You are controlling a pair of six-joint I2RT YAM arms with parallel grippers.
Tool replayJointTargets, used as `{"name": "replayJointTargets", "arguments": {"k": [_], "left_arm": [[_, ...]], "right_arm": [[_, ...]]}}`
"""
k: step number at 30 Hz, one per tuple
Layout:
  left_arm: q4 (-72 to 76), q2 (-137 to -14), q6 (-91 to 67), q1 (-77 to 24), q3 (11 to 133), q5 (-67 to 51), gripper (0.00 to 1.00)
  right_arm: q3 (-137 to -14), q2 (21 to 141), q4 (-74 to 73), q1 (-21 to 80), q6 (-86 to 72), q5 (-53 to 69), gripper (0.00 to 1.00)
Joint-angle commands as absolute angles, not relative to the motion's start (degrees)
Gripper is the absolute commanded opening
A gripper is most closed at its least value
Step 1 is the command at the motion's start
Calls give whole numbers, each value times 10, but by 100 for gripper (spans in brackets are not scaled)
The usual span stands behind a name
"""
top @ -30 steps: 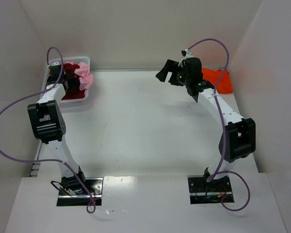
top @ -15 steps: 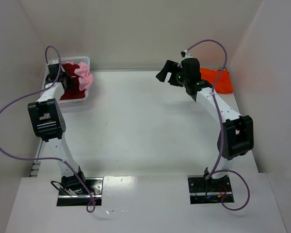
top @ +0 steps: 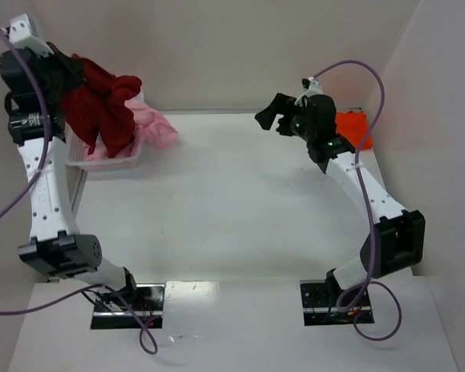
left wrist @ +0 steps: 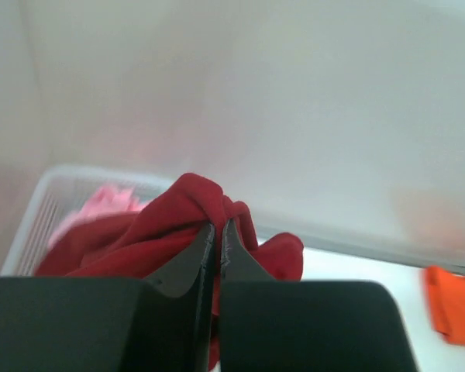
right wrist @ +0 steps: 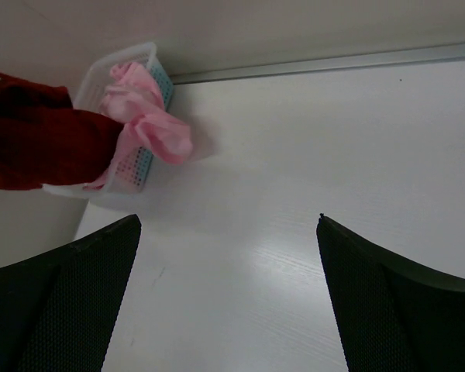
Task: Fold and stack the t-shirts
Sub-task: Grab crumpled tshirt from bin with the left arm, then move the tshirt to the center of the board
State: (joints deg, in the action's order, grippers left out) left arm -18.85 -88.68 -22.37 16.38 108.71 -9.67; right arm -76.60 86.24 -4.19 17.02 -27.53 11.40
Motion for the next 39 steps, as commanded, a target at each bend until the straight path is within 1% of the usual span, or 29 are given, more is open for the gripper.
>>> {"name": "replayJointTargets", "arguments": {"k": [1,4,6,7,9,15,17,18,20,21,23,25,26,27,29,32,33,36,39], "left_arm": [[-204,-799,-209,158,1157,-217,0],[-198,-758,-235,158,1180,-277,0],[-179,-731,-284,158,1201,-340,0],[-171,-726,-284,158,1201,-340,0],[-115,-709,-367,158,1201,-414,0],[-65,-642,-425,147,1128,-470,0],[-60,-616,-425,139,1074,-475,0],[-43,-605,-431,133,997,-475,0],[5,-560,-443,127,894,-490,0],[43,-542,-443,116,789,-479,0],[54,-515,-413,104,717,-479,0],[-18,-515,-349,91,661,-468,0],[-58,-520,-293,91,642,-440,0],[-59,-520,-293,91,642,-439,0],[-102,-546,-210,91,616,-416,0],[-102,-585,-192,85,585,-404,0],[-111,-607,-166,72,579,-404,0],[-137,-658,-131,30,593,-396,0],[-168,-701,-102,-31,633,-351,0]], "right_arm": [[-729,792,14,175,-266,101,100],[-708,770,14,175,-266,107,100],[-687,759,20,175,-266,107,100],[-686,752,20,175,-266,113,100],[-669,743,20,175,-272,119,100],[-646,715,14,175,-272,125,100],[-646,710,7,175,-272,107,100],[-646,703,0,175,-272,101,100],[-652,697,-6,175,-272,96,100],[-658,692,-6,175,-272,96,100],[-658,692,-12,175,-272,96,100],[-664,692,-12,175,-272,96,100],[-664,700,-18,175,-272,96,100],[-664,700,-18,175,-272,96,100],[-669,707,-30,175,-272,96,100],[-683,731,-21,175,-272,140,100],[-693,751,-16,175,-272,173,100],[-720,803,-4,200,-260,212,100],[-720,838,10,246,-220,241,100]]}}
